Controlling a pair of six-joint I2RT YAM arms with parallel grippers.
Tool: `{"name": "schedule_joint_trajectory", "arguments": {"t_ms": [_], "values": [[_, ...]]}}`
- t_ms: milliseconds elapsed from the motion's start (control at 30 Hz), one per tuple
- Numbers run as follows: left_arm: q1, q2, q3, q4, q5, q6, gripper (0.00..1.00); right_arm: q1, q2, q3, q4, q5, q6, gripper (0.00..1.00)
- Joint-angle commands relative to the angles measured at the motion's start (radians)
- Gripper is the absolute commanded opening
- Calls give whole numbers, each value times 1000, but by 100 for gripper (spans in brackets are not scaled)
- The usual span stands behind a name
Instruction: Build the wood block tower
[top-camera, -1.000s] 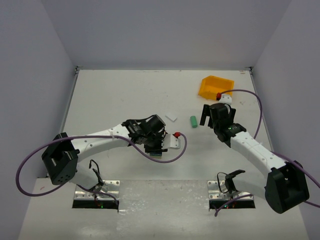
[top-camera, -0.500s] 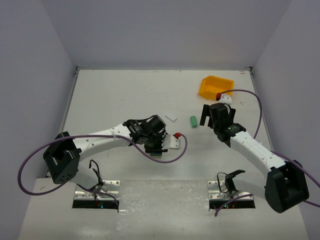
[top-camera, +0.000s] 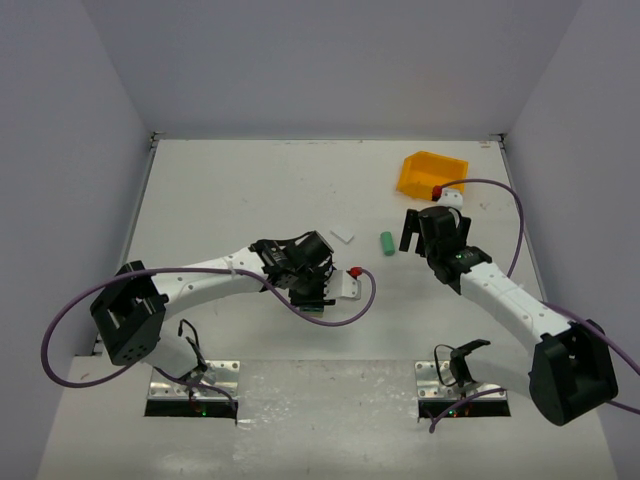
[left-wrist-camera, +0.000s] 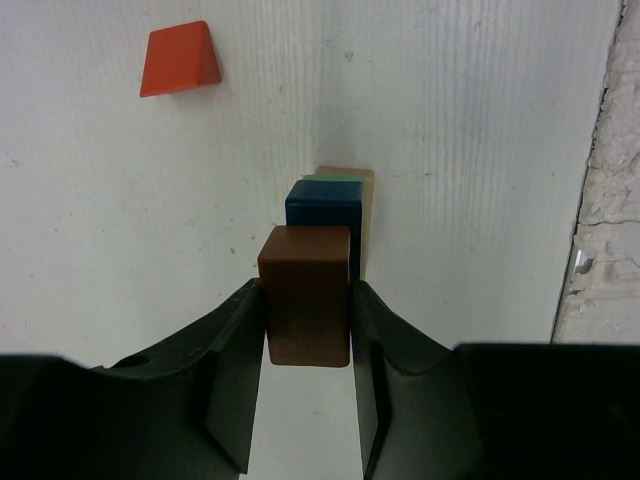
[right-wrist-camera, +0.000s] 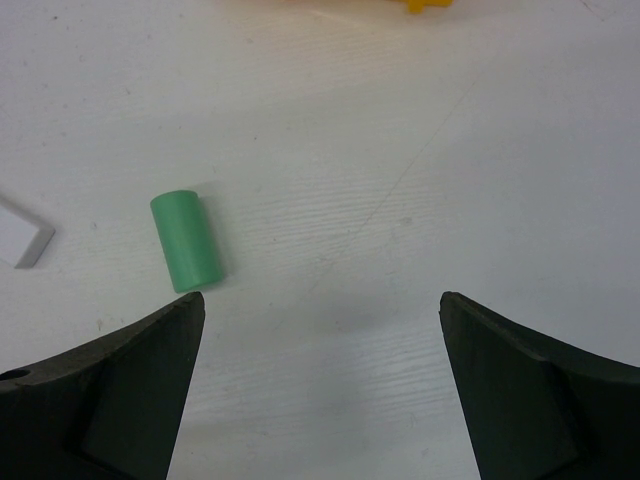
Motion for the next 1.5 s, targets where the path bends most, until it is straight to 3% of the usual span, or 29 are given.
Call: {"name": "schedule_joint_trajectory", "arguments": {"t_ms": [0,267,433,867,1067,1367,1467], "values": [[-7,-1,25,23,4,15,2,-4,5,9,16,14,9,99],[-7,0,22,21,19,18,8,-5,9,9,16,11,9,99],[-7,-9,25,11,31,24,21,-4,10,10,16,9,7,99],[-7,-8,36,4,33,20,22,-4,10,13,16,10,7,99],[-7,-9,32,4,35,32,38,-5,12,12,16,9,6,99],[-6,-11,35,-3,38,37,44,-4,13,12,16,9,4,99],[-7,-12,39,-5,38,40,53,-4,13,12,16,11,4,99]]}}
